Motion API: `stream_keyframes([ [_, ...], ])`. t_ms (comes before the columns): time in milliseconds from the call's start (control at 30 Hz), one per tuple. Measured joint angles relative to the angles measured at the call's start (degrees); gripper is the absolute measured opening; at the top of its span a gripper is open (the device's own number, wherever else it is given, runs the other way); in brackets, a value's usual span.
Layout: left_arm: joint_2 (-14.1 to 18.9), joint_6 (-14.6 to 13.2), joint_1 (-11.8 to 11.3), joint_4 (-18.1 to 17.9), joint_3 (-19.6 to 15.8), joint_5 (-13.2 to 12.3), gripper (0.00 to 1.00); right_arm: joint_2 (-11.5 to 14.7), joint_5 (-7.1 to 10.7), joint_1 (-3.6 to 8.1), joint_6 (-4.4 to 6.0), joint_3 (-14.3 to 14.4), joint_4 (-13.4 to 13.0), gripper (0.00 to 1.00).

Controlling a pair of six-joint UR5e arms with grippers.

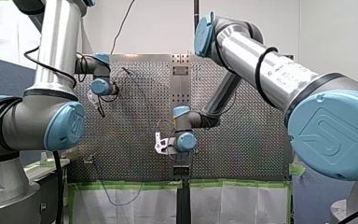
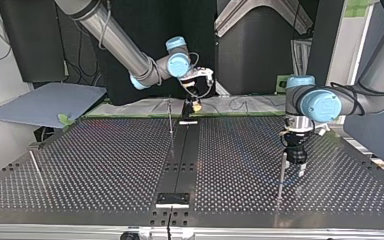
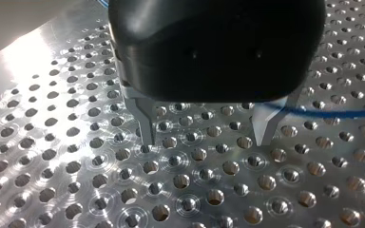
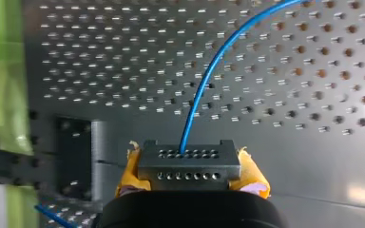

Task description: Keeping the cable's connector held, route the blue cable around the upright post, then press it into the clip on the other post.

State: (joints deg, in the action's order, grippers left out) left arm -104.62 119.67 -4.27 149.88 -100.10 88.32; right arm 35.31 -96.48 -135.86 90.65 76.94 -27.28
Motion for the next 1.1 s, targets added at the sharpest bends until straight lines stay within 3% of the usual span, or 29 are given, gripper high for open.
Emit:
stream_keyframes([
  [200,0.00,0.19,-0.07,-0.02,0.00,0.04,1.00,-2.35,-0.41,-0.05,0.10,1.77,-3.07,0.00],
  [500,0.00,0.21,-0.11,-0.02,-0.02,0.05,1.00,-7.59,-1.84,-0.27,0.18,2.02,-5.71,0.00],
  [1100,0.00,1.05,-0.52,-0.16,0.01,0.05,1.00,-16.51,-5.54,0.02,1.62,2.05,-11.33,0.00],
])
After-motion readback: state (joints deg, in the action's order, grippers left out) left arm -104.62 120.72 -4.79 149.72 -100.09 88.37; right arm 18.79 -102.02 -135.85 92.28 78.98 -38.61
